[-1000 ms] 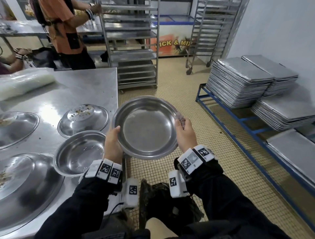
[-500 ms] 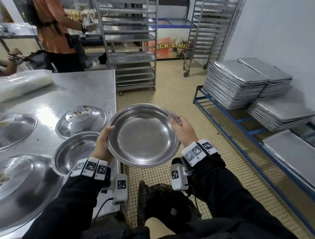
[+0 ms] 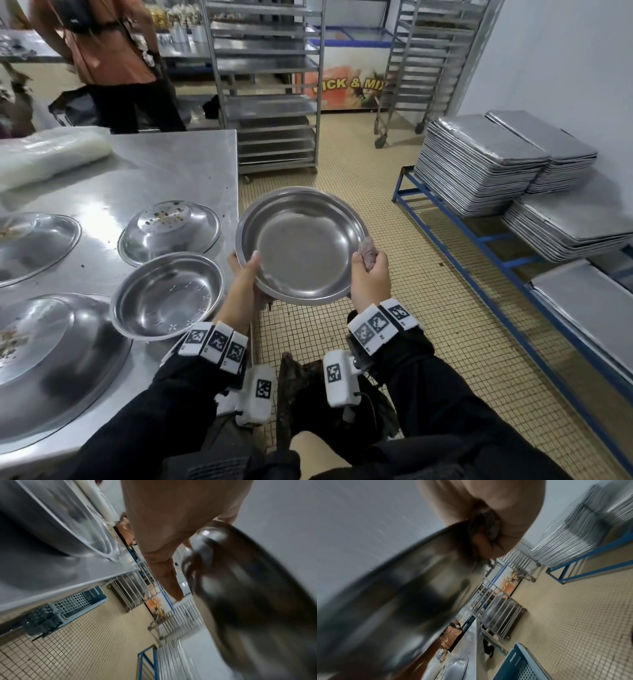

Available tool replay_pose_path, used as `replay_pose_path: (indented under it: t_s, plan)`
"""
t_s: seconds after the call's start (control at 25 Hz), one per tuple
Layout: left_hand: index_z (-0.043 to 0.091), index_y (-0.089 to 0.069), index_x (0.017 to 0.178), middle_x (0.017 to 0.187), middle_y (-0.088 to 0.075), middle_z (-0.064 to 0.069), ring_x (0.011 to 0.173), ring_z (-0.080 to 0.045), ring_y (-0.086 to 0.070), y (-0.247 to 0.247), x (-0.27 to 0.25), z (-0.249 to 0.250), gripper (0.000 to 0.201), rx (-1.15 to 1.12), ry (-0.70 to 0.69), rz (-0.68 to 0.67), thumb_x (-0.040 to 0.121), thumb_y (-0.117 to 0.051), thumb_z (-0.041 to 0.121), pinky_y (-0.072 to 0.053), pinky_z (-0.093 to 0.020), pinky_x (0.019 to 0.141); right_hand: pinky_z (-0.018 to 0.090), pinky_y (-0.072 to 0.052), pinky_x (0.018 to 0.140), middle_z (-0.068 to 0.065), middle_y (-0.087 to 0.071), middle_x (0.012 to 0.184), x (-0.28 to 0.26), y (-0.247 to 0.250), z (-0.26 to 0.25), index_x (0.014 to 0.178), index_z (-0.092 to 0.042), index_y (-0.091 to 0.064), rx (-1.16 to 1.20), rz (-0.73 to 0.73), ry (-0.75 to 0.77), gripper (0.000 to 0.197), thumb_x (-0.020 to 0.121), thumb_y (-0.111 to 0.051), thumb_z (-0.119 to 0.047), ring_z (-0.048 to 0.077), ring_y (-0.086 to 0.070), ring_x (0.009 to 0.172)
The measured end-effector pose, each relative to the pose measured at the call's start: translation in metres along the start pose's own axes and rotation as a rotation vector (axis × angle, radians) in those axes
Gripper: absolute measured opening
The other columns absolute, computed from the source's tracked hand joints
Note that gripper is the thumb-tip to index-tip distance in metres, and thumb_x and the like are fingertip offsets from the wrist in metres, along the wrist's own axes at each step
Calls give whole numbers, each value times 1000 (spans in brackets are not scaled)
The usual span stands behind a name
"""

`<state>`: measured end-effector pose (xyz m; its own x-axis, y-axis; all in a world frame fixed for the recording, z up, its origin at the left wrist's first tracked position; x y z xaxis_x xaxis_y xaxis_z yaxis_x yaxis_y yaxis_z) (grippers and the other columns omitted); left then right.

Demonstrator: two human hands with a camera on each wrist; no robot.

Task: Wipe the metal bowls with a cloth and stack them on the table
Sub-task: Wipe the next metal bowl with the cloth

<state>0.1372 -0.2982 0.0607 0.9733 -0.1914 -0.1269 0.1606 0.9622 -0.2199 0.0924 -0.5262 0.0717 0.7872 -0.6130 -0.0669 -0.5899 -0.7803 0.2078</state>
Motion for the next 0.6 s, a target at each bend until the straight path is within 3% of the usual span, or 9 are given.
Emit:
replay_pose_path:
  t_s: [0.08,0.2,0.28,0.36,0.44,0.52,0.6]
  plan:
    - [10,-50,128,112,-60,-22,99,-43,-55,16,6,7,65,-67,-37,-30,90,-49,62,-45,-65,88,17,-41,58,0,-59,85,9,5,-7,104,-12,-55,-65,-87,43,19,96,-51,-29,15,-59,77]
    - [4,-47,136,128,-57,-25,117,-44,-52,17,12,13,56,-101,-8,-159,101,-32,45,-43,-62,98,20,-46,61,5,-63,89,13,-1,-26,100,-14,-59,-179,-257,127,21,95,-52,-34,16,-59,76]
    - [11,-50,137,129,-60,-19,120,-42,-52,21,14,7,50,-96,39,-143,103,-33,43,-43,-60,98,21,-45,61,3,-63,89,13,-2,-33,104,-15,-59,-167,-291,153,23,96,-50,-35,14,-58,76]
    - [18,-53,137,134,-57,-18,124,-42,-51,20,16,2,53,-121,25,-128,101,-34,52,-39,-63,103,21,-44,61,0,-63,92,13,-2,-34,109,-17,-56,-109,-273,147,24,97,-48,-36,14,-60,79]
    - [29,-63,125,128,-62,-15,119,-40,-56,15,15,4,57,-67,-33,-52,94,-31,66,-38,-62,104,18,-42,59,-1,-62,93,10,-4,-31,113,-18,-51,-57,-210,142,24,98,-46,-35,9,-60,78]
    - [38,-66,114,120,-65,-10,108,-36,-60,7,12,5,71,41,-24,36,75,-32,87,-42,-55,101,13,-39,57,-6,-58,93,6,-6,-25,116,-20,-44,-11,-125,146,22,98,-46,-33,2,-56,78]
    - [29,-51,136,125,-62,-7,109,-31,-61,2,16,-4,102,205,23,11,62,-31,97,-46,-54,100,12,-38,58,-8,-56,94,5,-4,-22,116,-20,-42,28,-64,137,21,98,-47,-31,0,-55,81]
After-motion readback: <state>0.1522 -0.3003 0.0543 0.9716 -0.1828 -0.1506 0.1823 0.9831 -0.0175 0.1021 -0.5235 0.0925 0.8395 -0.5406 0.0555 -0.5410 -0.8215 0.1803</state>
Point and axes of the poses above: each hand's wrist, its own x-axis towards the middle knuckle, its own y-axis out of the back of the hand, z = x × y, the point moved 10 cm from there along x, towards the middle knuckle
